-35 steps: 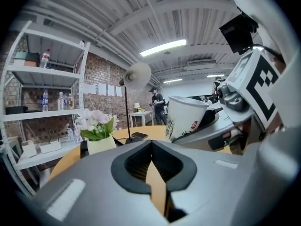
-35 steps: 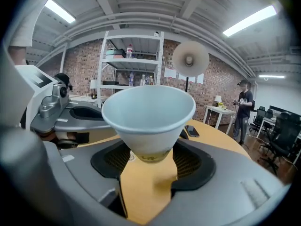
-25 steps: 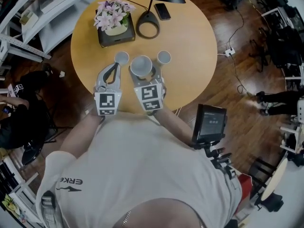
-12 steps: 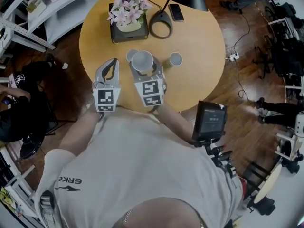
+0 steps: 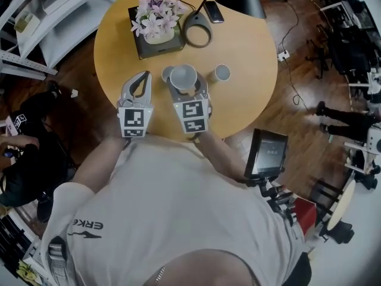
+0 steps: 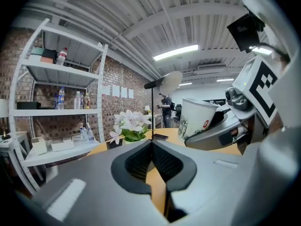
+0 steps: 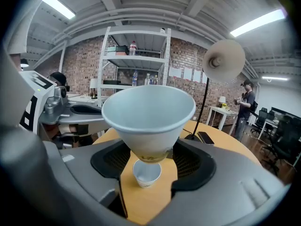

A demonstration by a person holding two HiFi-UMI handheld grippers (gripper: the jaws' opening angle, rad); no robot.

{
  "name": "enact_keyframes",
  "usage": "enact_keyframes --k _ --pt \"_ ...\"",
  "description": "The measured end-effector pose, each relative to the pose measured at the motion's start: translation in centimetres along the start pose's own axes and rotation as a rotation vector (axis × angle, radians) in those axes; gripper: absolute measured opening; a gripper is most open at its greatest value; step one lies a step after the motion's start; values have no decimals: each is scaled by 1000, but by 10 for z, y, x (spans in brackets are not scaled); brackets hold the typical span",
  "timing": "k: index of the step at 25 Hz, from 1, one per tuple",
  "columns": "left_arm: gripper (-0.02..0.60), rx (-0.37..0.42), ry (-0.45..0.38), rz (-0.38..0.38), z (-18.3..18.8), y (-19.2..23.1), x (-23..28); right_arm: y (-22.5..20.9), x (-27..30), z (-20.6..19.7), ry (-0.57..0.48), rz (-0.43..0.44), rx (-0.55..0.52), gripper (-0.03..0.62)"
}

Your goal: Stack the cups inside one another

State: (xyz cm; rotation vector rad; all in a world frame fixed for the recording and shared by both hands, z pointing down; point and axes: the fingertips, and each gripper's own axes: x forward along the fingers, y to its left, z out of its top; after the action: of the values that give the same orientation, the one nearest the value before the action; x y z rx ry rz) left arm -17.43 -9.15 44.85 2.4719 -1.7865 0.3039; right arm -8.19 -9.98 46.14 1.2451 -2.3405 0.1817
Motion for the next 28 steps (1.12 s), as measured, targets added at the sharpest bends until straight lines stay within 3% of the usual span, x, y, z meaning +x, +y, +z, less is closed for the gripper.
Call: enact_keyframes --k 9,28 --pt "2 -2 47 -70 -23 13 14 6 27 -25 80 -40 52 299" --pt "2 2 166 -68 -61 17 26 7 69 -78 177 11 112 299"
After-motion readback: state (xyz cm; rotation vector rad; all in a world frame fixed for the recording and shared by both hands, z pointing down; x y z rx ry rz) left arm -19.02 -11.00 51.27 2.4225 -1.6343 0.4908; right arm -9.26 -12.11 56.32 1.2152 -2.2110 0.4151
